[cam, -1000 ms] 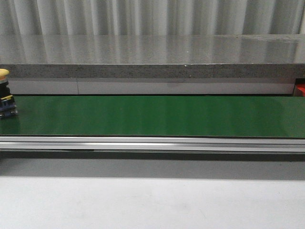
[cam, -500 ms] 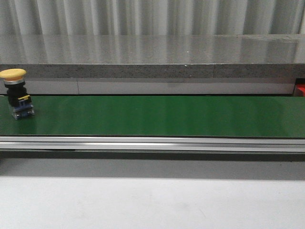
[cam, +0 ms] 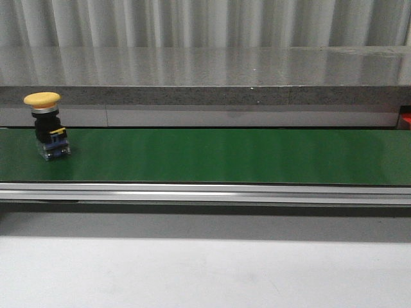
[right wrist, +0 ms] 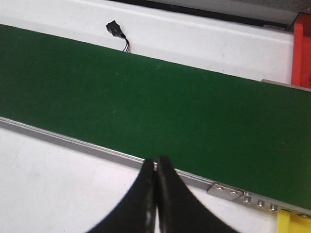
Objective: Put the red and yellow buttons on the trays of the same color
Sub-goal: 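Grasp a red button from the table with the left gripper, then set the red button on the belt and release it, then grasp the yellow button at the belt's end with the right gripper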
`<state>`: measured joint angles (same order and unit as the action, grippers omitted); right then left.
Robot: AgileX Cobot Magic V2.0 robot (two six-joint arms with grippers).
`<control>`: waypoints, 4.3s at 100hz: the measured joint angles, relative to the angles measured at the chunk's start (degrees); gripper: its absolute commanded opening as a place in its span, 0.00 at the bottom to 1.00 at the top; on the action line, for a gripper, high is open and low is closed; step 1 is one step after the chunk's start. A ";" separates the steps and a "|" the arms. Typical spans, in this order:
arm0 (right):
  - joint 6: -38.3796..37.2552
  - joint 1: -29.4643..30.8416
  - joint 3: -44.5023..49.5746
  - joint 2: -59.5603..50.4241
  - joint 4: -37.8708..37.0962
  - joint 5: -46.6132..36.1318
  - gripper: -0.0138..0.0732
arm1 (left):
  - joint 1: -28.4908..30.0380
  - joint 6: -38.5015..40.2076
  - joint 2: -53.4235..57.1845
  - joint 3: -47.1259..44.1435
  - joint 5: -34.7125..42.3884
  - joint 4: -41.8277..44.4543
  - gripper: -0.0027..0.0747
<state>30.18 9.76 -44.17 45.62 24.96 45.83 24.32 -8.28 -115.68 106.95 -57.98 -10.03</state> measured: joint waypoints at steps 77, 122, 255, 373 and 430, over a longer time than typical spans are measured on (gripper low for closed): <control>0.00 0.00 0.00 0.00 0.00 0.00 0.08 | -9.21 -3.89 35.47 -32.37 1.69 -0.51 0.01; 0.00 0.00 0.00 0.00 0.00 0.00 0.08 | -12.79 -3.98 35.97 -42.99 9.78 -0.66 0.01; 0.00 0.00 0.00 0.00 0.00 0.00 0.08 | -15.59 -5.88 23.42 -40.28 11.85 -3.93 0.89; 0.00 0.00 0.00 0.00 0.00 -0.79 0.08 | -20.20 -13.37 92.83 -76.54 21.00 -12.20 0.01; 0.00 0.00 0.00 0.00 3.80 -2.46 0.42 | -20.20 -13.37 93.28 -78.59 21.00 -12.20 0.01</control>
<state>30.18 9.76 -44.17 45.62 28.76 43.37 4.12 -21.65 -22.40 28.37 -36.97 -22.23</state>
